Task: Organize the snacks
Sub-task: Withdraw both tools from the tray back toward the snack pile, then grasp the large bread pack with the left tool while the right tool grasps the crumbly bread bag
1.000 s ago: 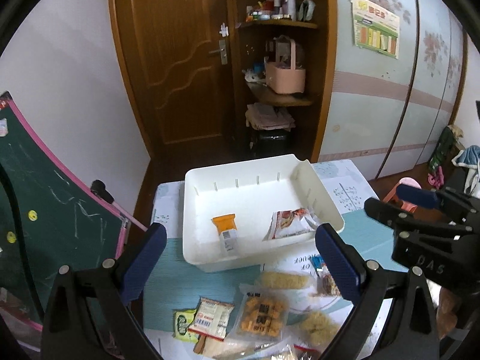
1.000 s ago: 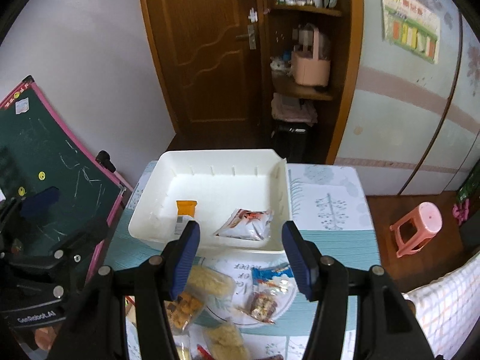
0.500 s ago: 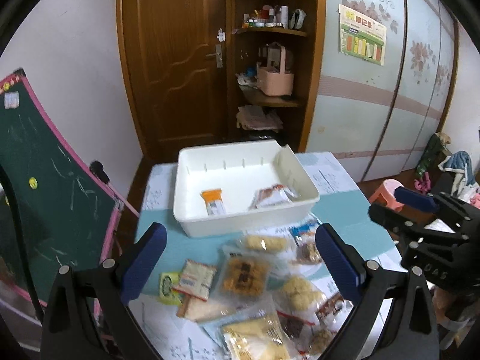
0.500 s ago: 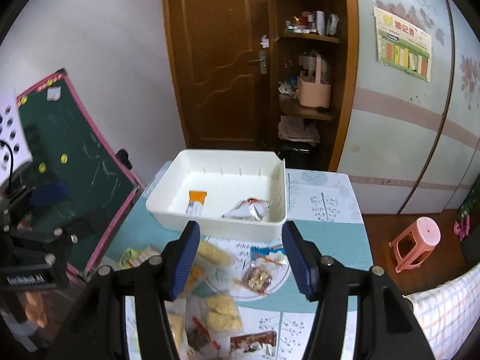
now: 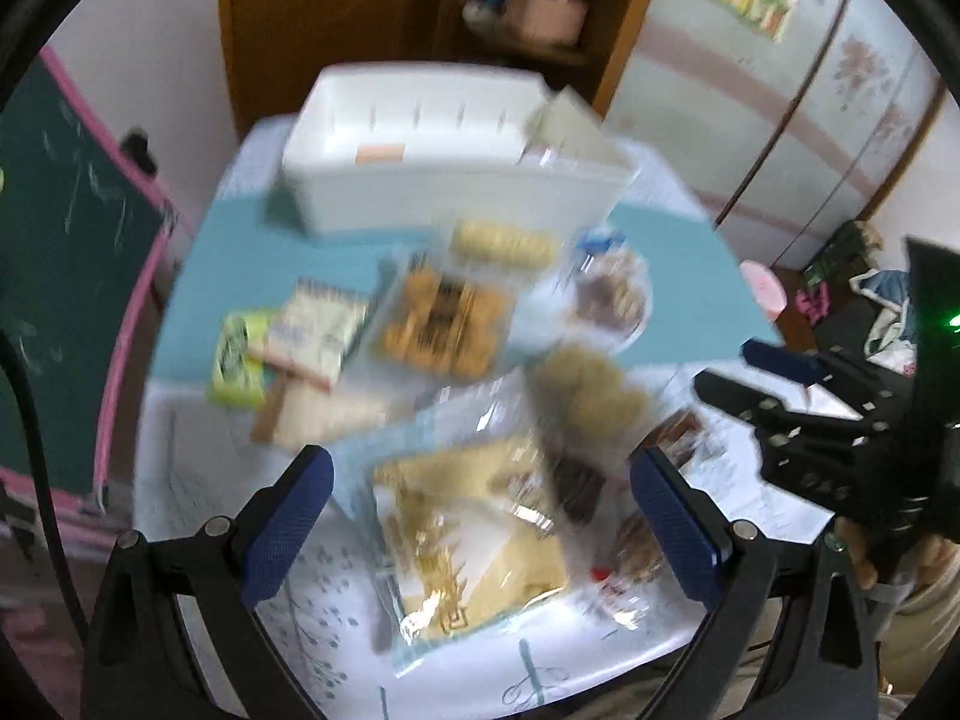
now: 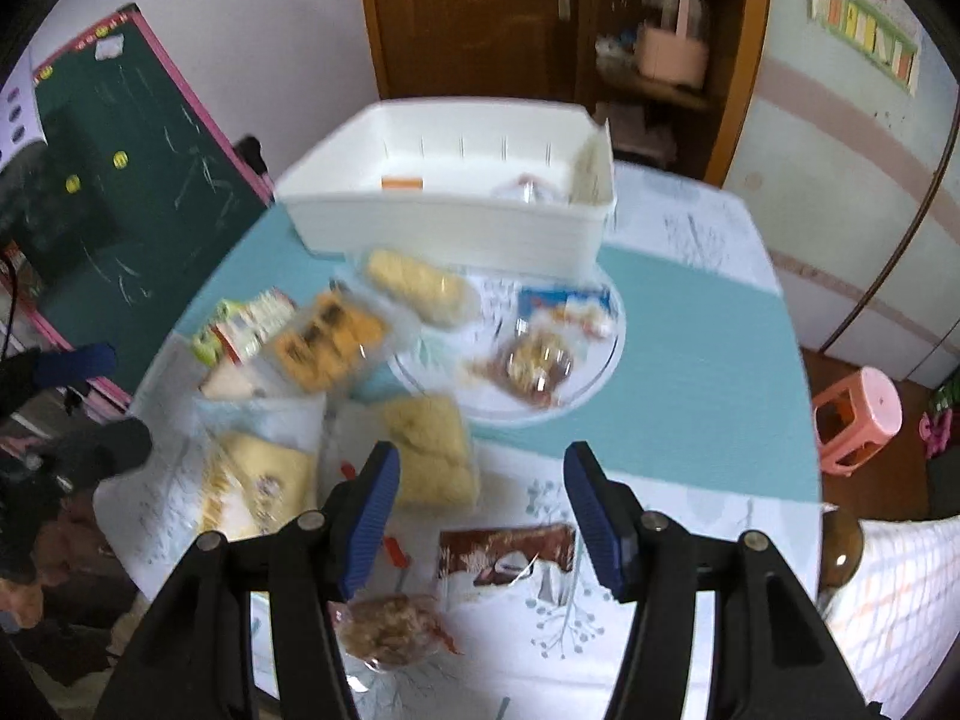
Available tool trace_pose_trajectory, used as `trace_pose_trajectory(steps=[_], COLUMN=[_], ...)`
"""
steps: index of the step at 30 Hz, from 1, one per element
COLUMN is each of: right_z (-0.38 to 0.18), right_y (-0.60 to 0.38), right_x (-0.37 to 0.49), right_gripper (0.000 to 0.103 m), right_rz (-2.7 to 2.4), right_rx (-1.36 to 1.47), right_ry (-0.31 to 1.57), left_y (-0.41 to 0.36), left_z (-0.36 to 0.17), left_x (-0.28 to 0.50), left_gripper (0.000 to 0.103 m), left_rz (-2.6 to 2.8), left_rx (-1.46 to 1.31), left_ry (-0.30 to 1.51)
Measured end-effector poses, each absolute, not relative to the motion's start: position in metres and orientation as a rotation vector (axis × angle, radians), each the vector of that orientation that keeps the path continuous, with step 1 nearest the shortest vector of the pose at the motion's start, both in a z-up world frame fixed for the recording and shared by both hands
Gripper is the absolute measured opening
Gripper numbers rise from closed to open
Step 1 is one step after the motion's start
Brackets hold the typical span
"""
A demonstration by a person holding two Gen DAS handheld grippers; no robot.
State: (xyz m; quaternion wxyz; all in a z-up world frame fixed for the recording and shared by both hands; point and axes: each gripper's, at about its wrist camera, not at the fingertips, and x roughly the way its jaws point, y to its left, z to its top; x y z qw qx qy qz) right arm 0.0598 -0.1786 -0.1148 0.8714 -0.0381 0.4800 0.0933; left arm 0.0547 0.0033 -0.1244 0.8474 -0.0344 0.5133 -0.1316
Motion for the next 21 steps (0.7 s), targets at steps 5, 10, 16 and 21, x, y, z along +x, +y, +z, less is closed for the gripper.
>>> trace_pose_trajectory(steps=[5, 10, 16, 21], right_z=[-0.145, -0.168, -0.182, -0.191], right_y=[-0.174, -0.174, -0.17, -0.151], right_x=[0.062, 0.076, 0.092, 0.102], right_gripper=[0.057, 0.057, 0.057, 0.059], right_rz=[0.206, 0.224, 0.298, 0.331], right_rx=[-0.087, -0.06, 0.027, -0.008], right_ry=[1.054, 1.112, 1.161, 1.18], left_y=[-0.003, -0.015, -0.022, -0.014], left_z=[-0.176, -0.197, -0.21, -0.214], left_x=[0.055, 0.053, 0.058, 0.06], left_gripper=[0.097, 0.097, 0.103, 0.103], left_rz=[-0.254, -0.245, -0.166, -0.161], left_rx=[-0.115, -0.08, -0.023, -0.071], left_ry=[1.232, 1.274, 1.309, 1.325])
